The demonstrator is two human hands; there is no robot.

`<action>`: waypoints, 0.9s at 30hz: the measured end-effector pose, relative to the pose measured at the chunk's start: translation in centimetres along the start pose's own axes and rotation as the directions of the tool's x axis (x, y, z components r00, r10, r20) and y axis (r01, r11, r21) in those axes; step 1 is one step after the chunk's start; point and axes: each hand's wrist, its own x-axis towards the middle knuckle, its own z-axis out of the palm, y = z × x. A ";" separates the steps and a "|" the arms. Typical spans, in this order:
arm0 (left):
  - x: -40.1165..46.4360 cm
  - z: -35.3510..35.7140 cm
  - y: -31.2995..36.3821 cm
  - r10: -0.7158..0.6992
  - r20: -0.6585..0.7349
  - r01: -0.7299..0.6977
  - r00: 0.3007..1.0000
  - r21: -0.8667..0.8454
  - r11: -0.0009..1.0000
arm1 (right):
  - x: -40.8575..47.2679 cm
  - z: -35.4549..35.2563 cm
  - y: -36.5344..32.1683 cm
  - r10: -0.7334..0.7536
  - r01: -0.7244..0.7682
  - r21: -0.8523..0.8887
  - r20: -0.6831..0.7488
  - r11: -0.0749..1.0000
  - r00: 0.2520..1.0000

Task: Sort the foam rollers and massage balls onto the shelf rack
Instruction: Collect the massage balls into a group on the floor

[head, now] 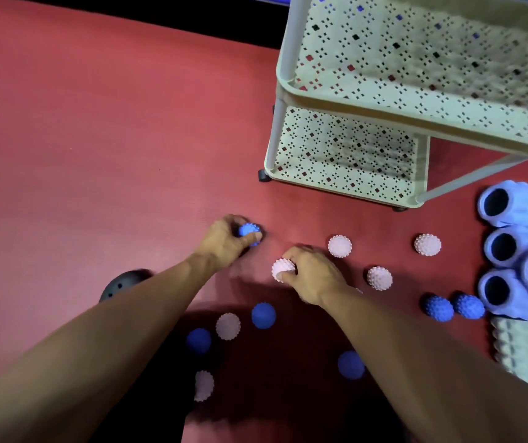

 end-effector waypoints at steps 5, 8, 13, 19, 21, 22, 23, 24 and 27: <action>0.3 4.5 0.3 0.048 0.110 -0.055 0.993 0.059 0.997 | -0.3 -2.0 2.4 0.078 -0.081 -0.015 -0.147 0.997 0.986; 0.3 5.9 0.9 0.086 0.144 -0.109 0.986 0.166 0.980 | -0.6 -2.6 3.6 0.099 -0.107 -0.036 -0.187 0.994 0.977; -0.5 5.6 2.2 0.044 0.160 -0.084 0.986 0.251 0.964 | -0.3 -3.4 3.6 0.070 -0.076 -0.051 -0.106 0.996 0.992; -5.9 0.8 7.2 0.048 0.147 -0.120 0.988 0.535 0.836 | -2.9 -9.9 2.6 -0.045 0.039 -0.166 -0.030 0.985 0.999; -8.8 -0.9 10.1 0.092 0.106 -0.136 0.990 0.560 0.817 | -5.3 -13.1 2.2 -0.087 0.093 -0.244 0.034 0.965 0.996; -10.8 -1.4 11.9 0.127 0.092 -0.156 0.988 0.560 0.814 | -6.9 -14.7 1.9 -0.106 0.114 -0.265 0.043 0.957 0.993; -12.9 -1.7 13.5 0.160 0.086 -0.180 0.983 0.559 0.809 | -8.8 -16.3 1.3 -0.128 0.132 -0.272 0.033 0.953 0.991; -15.1 -1.8 15.1 0.192 0.082 -0.205 0.978 0.567 0.798 | -11.0 -17.7 0.7 -0.152 0.148 -0.266 0.007 0.952 0.988; -22.7 -1.9 19.2 0.277 0.077 -0.263 0.958 0.625 0.735 | -18.2 -20.4 -1.3 -0.191 0.163 -0.215 -0.117 0.963 0.975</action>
